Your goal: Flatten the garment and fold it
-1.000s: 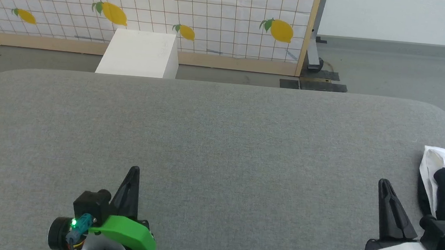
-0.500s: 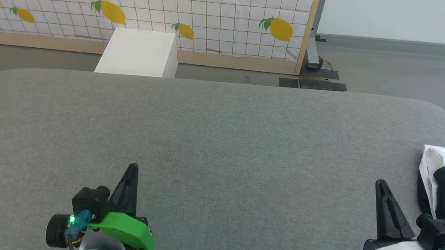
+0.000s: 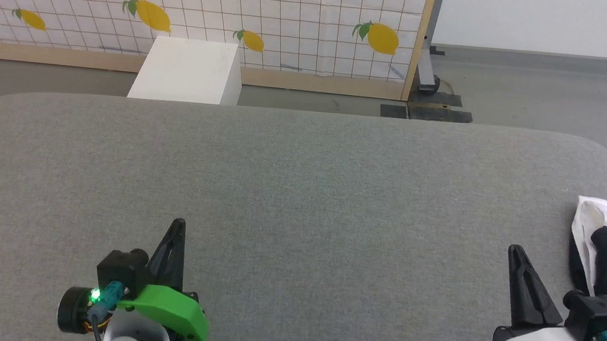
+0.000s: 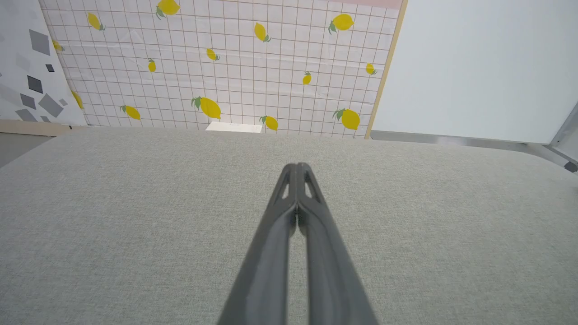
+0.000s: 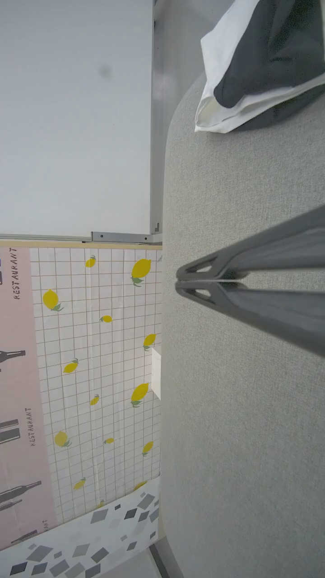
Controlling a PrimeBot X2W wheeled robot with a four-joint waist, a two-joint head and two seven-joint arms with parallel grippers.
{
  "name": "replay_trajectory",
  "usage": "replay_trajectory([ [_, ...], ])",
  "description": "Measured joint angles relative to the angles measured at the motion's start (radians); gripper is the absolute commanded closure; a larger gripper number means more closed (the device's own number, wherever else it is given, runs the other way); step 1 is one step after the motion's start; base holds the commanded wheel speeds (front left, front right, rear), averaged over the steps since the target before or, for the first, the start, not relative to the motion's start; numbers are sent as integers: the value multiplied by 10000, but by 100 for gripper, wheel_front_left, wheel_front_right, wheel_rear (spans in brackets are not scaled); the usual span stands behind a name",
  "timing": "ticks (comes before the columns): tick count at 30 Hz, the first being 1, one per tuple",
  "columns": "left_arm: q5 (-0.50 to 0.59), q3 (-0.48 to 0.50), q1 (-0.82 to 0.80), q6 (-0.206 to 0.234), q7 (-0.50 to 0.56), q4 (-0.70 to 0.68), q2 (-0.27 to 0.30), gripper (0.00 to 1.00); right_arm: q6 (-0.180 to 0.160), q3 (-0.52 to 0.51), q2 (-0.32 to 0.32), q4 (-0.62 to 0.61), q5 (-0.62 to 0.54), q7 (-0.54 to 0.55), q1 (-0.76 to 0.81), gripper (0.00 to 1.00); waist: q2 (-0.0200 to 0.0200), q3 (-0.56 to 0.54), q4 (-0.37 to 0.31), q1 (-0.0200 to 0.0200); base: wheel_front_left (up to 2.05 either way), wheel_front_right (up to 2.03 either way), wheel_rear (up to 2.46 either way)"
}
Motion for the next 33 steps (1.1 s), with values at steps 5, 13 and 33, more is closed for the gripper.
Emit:
replay_trajectory([
  [5, 90, 33, 3, 2, 88, -96, 0, 100, 0, 29, 0, -10, -73, 81, -13, 100, 0, 13, -9, 0, 0, 0, 0],
  [13, 188, 82, 16, 44, 261, -249, 0, 100, 0, 82, 0, -38, -173, 194, -25, 100, 0, 33, -22, 0, 0, 0, 0],
  [33, 558, 274, 100, 90, 669, -652, 0, 100, 0, 190, 2, -117, -410, 462, -155, 100, 0, 83, -54, 0, 0, 0, 0],
])
